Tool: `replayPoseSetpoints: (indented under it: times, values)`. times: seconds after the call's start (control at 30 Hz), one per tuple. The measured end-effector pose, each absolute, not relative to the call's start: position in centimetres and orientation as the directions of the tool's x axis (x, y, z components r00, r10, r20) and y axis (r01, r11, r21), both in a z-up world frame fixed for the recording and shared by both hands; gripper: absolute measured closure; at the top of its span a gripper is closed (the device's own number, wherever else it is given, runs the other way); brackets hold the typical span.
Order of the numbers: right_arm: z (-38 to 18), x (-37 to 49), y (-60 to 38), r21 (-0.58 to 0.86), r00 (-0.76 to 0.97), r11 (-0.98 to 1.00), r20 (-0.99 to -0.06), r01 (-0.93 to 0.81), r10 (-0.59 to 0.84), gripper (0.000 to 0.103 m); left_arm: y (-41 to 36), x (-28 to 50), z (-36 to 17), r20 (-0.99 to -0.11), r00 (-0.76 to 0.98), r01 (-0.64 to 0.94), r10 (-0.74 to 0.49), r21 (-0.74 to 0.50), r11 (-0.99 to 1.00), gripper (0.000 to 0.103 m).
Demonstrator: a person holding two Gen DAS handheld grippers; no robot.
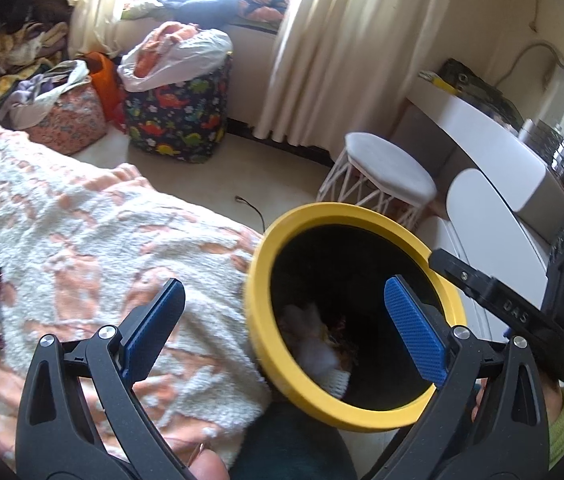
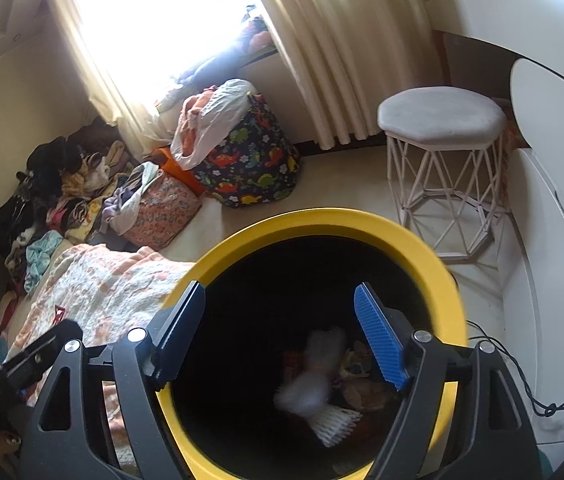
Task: Collect trash
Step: 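Move both tools back over the bed toward the red and brown wrappers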
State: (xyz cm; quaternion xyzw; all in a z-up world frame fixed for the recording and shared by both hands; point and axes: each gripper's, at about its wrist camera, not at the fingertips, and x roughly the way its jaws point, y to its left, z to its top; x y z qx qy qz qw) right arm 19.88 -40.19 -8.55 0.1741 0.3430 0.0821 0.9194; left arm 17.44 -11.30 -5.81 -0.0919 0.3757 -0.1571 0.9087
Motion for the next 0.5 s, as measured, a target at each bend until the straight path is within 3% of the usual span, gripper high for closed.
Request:
replayPoseSetpoints:
  times: [0.5]
  values:
    - [-7.4, 19.8, -32.9, 0.336, 0.703, 0.919, -0.602, -0.206, 0.378, 0.026, -3.9, 16.8, -5.6, -0.634, 0.731, 0.039, -0.253, -0.331, 0.943, 0.011]
